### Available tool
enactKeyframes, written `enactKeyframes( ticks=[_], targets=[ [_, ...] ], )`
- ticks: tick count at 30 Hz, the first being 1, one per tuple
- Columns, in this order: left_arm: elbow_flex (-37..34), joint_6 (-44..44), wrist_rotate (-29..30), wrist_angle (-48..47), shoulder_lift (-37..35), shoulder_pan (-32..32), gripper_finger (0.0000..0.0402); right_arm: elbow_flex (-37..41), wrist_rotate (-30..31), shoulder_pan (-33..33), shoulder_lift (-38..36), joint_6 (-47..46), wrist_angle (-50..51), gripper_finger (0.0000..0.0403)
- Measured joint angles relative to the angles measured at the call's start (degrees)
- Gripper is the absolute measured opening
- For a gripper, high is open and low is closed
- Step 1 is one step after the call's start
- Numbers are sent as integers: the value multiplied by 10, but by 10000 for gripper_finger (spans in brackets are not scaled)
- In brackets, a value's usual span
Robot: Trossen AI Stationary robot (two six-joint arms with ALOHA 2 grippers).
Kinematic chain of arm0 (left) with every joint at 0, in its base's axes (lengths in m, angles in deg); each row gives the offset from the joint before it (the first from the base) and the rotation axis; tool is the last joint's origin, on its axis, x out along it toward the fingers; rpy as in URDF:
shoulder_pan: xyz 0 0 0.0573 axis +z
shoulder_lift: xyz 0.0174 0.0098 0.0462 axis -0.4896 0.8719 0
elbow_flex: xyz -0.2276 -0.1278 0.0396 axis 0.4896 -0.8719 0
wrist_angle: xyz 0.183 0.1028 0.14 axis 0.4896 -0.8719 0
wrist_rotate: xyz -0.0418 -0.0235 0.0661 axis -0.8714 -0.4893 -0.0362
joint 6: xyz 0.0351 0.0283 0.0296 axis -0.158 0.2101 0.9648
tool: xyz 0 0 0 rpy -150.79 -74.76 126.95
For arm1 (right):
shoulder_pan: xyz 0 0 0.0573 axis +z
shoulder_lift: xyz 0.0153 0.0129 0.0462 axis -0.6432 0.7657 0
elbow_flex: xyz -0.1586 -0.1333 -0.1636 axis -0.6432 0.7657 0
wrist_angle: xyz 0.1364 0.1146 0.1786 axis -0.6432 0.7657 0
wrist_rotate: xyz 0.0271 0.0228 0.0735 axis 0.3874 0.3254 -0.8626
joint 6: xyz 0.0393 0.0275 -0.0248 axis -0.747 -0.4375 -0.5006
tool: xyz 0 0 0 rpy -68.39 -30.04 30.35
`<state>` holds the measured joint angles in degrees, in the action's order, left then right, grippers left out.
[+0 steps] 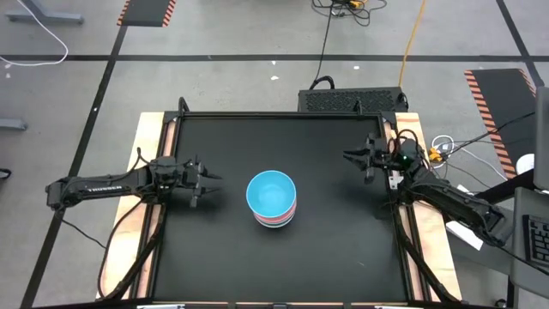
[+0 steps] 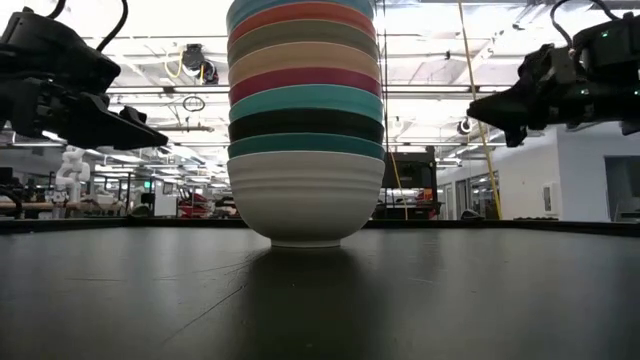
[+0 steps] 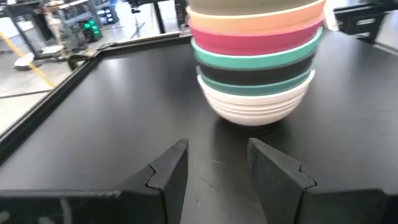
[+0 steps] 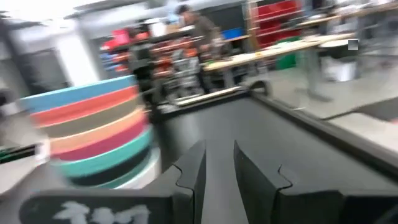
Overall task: Nest bowls inside each other
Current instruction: Return to Home Position
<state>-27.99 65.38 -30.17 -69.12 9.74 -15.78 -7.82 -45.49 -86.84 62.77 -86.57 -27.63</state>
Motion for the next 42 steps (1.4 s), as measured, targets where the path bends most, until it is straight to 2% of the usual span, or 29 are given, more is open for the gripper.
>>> enactKeyframes(
  ticks=[2,6,8,12,16,21,25,31,38,42],
  targets=[
    [0,-3,-12,0,0,-2,170,0,-20,20,0,1,6,73],
    [0,-27,-14,-1,6,-16,170,0,-12,84,0,12,39,73],
    [1,-38,-2,-3,14,-28,170,0,25,125,0,20,53,73],
    [1,-51,68,-11,31,-67,170,0,127,224,0,49,51,73],
    [0,-51,104,29,41,-117,170,0,204,321,1,69,29,73],
    [0,1,165,54,46,-172,170,0,283,407,3,115,16,73],
    [0,13,171,41,46,-180,170,0,313,427,8,121,41,73],
    [0,14,168,31,46,-180,170,0,310,428,8,125,69,73],
    [0,4,169,46,45,-180,170,0,309,428,7,119,38,73],
    [0,-24,171,28,45,-180,170,0,309,428,7,98,73,73]
  ],
)
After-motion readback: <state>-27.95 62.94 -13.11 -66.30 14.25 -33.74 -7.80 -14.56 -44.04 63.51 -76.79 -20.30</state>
